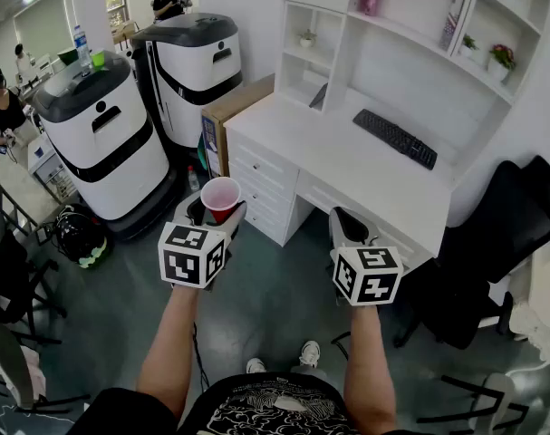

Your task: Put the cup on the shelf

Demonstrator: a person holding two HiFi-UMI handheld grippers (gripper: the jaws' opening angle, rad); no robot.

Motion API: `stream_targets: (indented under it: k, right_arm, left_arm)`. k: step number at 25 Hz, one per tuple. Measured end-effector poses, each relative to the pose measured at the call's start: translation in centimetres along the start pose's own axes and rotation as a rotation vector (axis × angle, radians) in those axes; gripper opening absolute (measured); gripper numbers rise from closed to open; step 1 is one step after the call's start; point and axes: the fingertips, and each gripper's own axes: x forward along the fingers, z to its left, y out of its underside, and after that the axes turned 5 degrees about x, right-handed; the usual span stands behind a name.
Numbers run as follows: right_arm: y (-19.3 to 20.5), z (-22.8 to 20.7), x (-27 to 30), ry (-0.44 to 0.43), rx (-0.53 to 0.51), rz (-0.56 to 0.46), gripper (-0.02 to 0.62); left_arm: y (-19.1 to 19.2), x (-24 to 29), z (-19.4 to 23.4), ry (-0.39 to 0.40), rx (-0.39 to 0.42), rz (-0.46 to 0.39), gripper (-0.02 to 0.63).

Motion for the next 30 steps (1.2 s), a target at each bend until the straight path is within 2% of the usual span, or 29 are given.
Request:
stream_targets:
  k: [10,18,30]
  right_arm:
    - [0.0,1.0,0.3,0.004,-0.001,-0.004,0.023]
    - [-0.4,-0.6,1.5,0.011,0.003,-0.007,0.023]
    - [-1.6,-4.0,11.4,-0.040,0.020,0.013,0.023]
  left_arm:
    - [0.4,0.0,0.6,0.015,-0.008,0.000,0.289]
    - [0.2,2.0,0.7,0.023,-0.003,0.002,0.289]
    - [-0.1,10.1,5.1,-0.018,0.005,0.044,0.289]
